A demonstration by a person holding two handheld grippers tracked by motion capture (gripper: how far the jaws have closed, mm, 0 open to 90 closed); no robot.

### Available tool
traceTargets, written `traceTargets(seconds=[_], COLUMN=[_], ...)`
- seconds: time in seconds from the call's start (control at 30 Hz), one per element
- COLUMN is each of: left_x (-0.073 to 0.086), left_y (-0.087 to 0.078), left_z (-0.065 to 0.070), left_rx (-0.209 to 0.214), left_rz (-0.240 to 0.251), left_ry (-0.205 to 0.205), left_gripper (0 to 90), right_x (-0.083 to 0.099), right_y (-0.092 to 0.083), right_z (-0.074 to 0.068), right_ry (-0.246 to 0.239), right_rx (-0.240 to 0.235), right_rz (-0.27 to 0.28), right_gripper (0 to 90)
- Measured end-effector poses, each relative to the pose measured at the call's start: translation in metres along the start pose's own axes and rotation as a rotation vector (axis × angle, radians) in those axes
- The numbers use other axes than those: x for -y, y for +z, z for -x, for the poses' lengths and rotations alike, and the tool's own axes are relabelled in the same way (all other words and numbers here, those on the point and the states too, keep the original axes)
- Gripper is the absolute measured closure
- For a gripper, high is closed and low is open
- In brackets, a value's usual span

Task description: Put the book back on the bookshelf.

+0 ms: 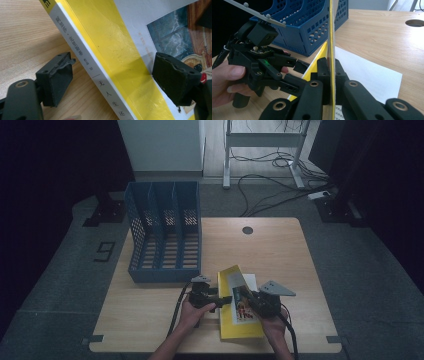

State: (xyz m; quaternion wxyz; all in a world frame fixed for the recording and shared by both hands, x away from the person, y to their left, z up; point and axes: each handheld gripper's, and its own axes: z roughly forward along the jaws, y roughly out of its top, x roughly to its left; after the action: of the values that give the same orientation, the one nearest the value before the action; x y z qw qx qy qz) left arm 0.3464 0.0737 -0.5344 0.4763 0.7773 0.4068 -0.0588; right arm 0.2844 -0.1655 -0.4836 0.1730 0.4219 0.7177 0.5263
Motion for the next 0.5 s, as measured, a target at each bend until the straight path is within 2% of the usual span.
traceTargets(seconds=[0.07, 0.27, 0.5], left_x=[-0.0003, 0.0001, -0.0003], left_y=[0.0001, 0.0022, 0.0008], left_z=[0.0009, 0.0006, 0.0016], left_rx=[0.013, 0.020, 0.023], left_rz=[0.004, 0.000, 0.001], left_ry=[-0.005, -0.018, -0.024], left_gripper=[17.3, 16.1, 16.0], right_x=[-0.0006, -0.0003, -0.0014], right_y=[0.0002, 0.0020, 0.0010], right_z=[-0.0003, -0.0026, -0.0033], right_ry=[0.000, -0.014, -0.007], right_rx=[-0.008, -0.008, -0.016], right_rz=[0.002, -0.001, 0.002], right_gripper=[87.5, 87.5, 87.5])
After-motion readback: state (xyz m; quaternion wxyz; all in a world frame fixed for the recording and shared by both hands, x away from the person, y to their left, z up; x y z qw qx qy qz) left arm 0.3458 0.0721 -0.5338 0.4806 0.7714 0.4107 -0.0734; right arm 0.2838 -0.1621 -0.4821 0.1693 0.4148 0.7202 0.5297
